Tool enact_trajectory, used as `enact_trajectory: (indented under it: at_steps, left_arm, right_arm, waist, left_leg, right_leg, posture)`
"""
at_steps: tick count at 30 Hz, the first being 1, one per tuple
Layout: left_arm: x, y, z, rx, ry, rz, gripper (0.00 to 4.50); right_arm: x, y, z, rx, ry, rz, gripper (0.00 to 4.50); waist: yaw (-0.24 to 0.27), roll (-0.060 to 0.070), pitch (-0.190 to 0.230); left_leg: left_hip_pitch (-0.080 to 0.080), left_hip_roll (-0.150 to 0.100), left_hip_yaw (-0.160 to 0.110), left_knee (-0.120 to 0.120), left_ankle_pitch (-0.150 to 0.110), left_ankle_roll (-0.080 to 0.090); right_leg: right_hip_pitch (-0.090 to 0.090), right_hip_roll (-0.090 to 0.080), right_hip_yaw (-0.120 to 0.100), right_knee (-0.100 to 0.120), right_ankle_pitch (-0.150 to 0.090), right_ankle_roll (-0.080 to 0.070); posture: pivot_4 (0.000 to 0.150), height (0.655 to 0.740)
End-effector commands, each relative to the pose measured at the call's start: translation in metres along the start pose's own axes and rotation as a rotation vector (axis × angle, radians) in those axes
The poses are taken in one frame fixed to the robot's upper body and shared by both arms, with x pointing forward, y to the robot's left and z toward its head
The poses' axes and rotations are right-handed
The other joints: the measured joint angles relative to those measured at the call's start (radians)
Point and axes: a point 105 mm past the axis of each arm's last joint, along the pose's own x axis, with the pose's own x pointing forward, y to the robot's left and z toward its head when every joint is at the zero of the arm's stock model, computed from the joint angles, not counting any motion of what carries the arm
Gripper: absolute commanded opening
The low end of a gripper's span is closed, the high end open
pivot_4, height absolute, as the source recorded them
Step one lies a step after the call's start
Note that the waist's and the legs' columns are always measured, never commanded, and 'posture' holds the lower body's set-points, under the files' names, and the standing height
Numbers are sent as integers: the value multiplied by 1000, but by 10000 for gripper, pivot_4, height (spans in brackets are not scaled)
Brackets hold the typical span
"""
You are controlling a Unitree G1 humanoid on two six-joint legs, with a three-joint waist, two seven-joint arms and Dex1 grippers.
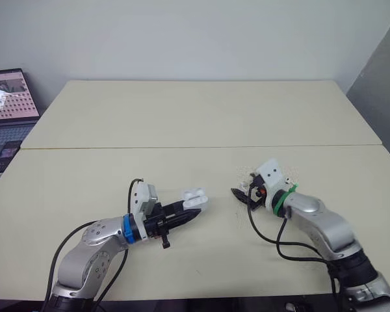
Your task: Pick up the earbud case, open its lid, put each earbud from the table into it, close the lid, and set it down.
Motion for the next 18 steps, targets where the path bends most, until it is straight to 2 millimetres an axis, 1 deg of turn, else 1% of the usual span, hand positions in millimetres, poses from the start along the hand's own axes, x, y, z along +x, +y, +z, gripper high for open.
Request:
enact_trajectory:
  at_steps: [1, 4, 10, 11, 13, 16, 18]
  left_arm:
    - [1, -2, 6, 64, -14, 6, 7805]
    - [2, 0, 5, 63, -12, 7, 7805]
    - [3, 4, 4, 68, -6, 4, 7805]
    - [4, 4, 3, 69, -5, 3, 7805]
    - [5, 4, 3, 70, -4, -2, 7805]
    - [6, 3, 2, 73, -2, -12, 7805]
    - [7, 3, 3, 78, -1, -18, 7805]
  right_arm:
    - [1, -2, 0, -8, -29, -30, 38995]
    - [1, 0, -5, -23, -17, -21, 28458]
    - [-3, 2, -7, -34, -15, -8, 7242]
    - [-5, 1, -7, -35, -15, -9, 4437]
    - [-8, -2, -6, -44, -17, -4, 4325]
    - [-16, -2, 4, -68, -57, 39, 4325]
    - [-24, 0, 14, -84, -96, 89, 4325]
  waist:
    - [0, 0, 0]
    - [0, 1, -1]
    - [1, 1, -1]
    - [1, 1, -1]
    - [1, 1, -1]
    - [1, 1, -1]
    - [1, 1, -1]
  left_leg:
    - [0, 0, 0, 0, 0, 0]
    - [1, 0, 0, 0, 0, 0]
    - [1, 0, 0, 0, 0, 0]
    - [1, 0, 0, 0, 0, 0]
    - [1, 0, 0, 0, 0, 0]
    - [1, 0, 0, 0, 0, 0]
    - [1, 0, 0, 0, 0, 0]
  right_leg:
    - [0, 0, 0, 0, 0, 0]
    - [0, 0, 0, 1, 0, 0]
    - [1, 0, -1, 0, 0, 0]
    - [1, 0, -1, 0, 0, 0]
    - [1, 0, -2, 0, 0, 0]
    - [1, 0, -2, 0, 0, 0]
    - [1, 0, -2, 0, 0, 0]
  posture:
    - [1500, 7400]
    - [1500, 7400]
    - [1500, 7400]
    - [1500, 7400]
    - [1500, 7400]
    - [1500, 7400]
    - [1500, 7400]
